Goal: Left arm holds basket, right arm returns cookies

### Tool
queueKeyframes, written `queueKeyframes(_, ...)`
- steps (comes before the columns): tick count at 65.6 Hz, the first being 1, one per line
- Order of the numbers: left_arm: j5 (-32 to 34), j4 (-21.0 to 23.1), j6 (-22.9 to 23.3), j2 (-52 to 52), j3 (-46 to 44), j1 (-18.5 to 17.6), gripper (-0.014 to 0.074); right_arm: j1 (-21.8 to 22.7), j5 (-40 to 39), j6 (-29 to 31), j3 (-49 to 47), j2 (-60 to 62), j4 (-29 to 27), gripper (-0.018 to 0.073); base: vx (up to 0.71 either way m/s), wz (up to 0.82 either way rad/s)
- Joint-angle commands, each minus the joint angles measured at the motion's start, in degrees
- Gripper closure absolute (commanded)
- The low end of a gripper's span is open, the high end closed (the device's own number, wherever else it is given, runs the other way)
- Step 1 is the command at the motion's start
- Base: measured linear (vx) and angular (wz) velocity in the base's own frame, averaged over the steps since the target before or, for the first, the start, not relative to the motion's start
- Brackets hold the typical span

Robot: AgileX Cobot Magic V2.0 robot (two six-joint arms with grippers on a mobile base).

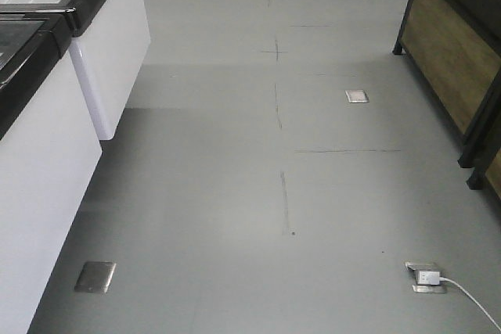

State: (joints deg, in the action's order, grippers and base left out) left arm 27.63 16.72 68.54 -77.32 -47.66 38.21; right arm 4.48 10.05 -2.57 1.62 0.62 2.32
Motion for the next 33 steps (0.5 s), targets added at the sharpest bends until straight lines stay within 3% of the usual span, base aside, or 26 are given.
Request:
queueKeyframes(1,4.5,0.4,0.4,0.2,-1.8,0.1,0.0170,0.1,-4.1,0.4,1.0,0.7,0.2,0.0568,0.00,0.00)
queueKeyframes(17,6.4,1.8,0.3,-1.4,-1.8,0.1,0.0179,0.1,-4.1,0.4,1.0,0.7,0.2,0.0568,0.00,0.00)
queueKeyframes(33,7.4,1.8,0.3,-2.4,-1.8,0.1,0.0255,0.1,-4.1,0.4,1.0,0.7,0.2,0.0568,0.00,0.00)
